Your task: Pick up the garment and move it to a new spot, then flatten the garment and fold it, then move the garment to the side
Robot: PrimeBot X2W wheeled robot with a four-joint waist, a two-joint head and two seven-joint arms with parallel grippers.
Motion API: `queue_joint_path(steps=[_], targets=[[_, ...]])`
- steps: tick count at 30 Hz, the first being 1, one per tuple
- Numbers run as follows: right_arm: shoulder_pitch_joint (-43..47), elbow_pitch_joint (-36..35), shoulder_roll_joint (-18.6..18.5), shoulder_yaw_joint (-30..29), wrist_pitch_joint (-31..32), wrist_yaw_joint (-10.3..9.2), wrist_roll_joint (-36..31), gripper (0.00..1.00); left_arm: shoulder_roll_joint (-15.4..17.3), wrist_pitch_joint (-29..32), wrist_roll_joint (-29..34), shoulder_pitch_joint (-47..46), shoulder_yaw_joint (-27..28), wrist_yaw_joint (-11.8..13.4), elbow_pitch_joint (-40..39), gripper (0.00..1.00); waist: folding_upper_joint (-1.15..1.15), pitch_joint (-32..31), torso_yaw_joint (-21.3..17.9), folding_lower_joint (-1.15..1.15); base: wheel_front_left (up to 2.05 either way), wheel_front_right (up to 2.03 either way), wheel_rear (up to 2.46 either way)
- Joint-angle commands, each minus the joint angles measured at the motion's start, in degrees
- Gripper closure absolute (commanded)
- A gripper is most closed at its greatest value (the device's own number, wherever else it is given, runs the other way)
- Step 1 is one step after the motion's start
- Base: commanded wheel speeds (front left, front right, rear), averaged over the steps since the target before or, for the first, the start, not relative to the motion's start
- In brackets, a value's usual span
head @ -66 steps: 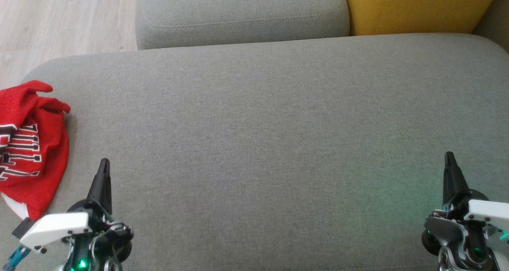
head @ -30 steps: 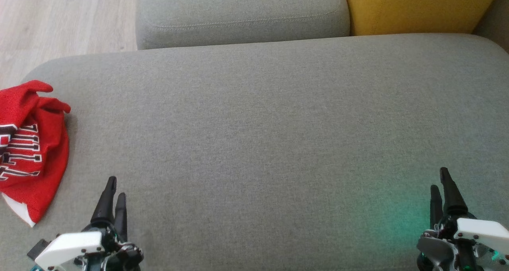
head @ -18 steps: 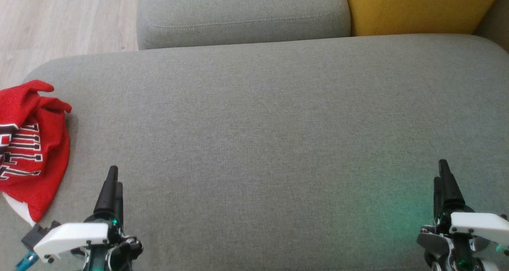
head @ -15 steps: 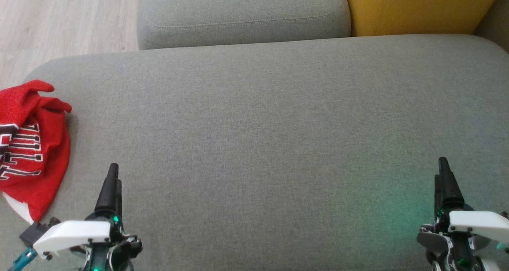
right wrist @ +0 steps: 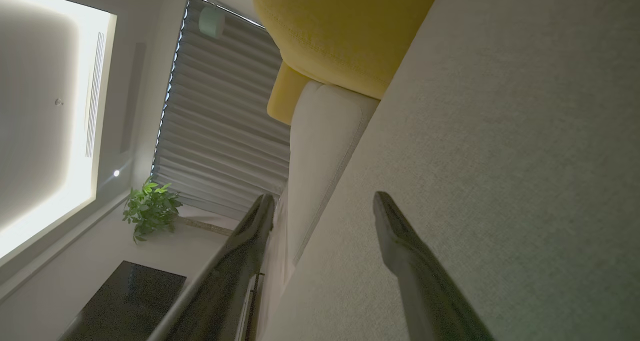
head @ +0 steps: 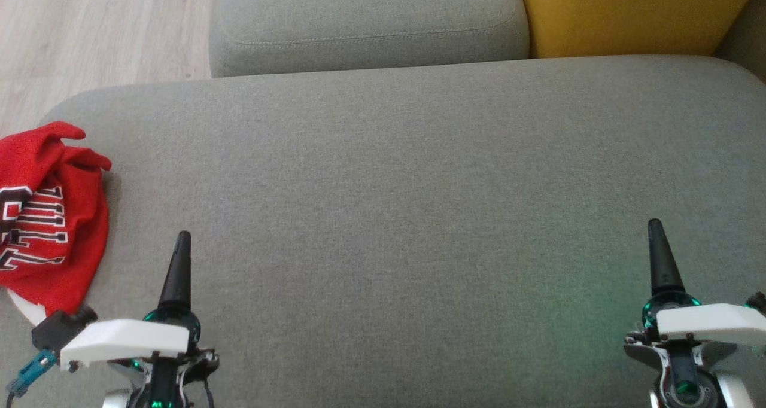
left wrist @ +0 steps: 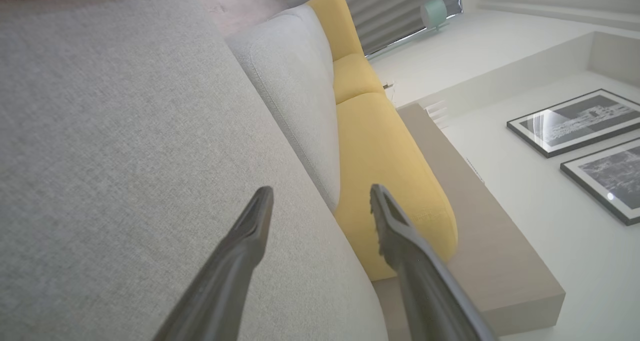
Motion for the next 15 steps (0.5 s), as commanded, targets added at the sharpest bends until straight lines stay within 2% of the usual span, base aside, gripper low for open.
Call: queue_joint_path(steps=[1, 15], targets=[[-2.81, -2.87, -1.22, 0.94, -0.66, -0.01, -2.98, 0.00, 0.78, -0.87, 2.84, -3.57, -0.01, -0.28, -2.88, 0.00, 0.00, -0.05, 0.02, 0.00, 0.00, 0.00, 0.00], [-2.77, -4.42, -1.76, 2.88, -2.20, -0.02, -16.97, 0.00, 1.93, -3.21, 17.16, -3.59, -1.68, 1.12, -5.44, 0.00, 0.00, -0.27, 0.14, 0.00, 0.00, 0.00, 0.00]])
